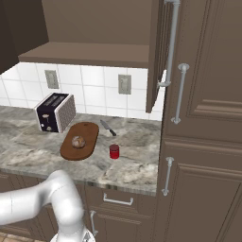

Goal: Pick the bread, place it on the cutting board, pick the jam, place it on the counter, and close the cabinet.

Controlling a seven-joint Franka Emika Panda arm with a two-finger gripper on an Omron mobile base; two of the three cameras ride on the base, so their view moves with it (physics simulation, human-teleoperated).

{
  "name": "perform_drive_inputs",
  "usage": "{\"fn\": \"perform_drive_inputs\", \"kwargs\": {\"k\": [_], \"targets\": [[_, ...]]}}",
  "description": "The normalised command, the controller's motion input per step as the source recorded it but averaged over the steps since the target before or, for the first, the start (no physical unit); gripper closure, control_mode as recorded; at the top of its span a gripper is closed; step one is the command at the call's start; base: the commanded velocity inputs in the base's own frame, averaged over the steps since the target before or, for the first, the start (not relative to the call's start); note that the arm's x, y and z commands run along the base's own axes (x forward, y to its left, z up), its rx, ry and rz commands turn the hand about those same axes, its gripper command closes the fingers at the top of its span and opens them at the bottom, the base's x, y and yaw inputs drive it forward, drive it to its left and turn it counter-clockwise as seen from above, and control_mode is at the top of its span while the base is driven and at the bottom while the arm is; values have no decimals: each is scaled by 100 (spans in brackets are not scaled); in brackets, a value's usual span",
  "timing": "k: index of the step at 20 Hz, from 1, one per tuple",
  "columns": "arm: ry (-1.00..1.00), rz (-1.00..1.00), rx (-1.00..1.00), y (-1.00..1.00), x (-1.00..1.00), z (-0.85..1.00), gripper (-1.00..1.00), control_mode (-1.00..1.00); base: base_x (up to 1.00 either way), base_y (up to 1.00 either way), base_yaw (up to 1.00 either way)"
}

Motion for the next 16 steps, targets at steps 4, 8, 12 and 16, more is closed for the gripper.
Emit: {"fn": "perform_drive_inputs", "kwargs": {"k": [4,8,12,16], "targets": [[0,0,0,-25,0,0,-100,-100,0,0,0],[0,0,0,-25,0,0,-100,-100,0,0,0],[0,0,1,-22,2,1,-100,-100,0,0,0],[0,0,0,-11,7,0,-100,-100,0,0,0]]}}
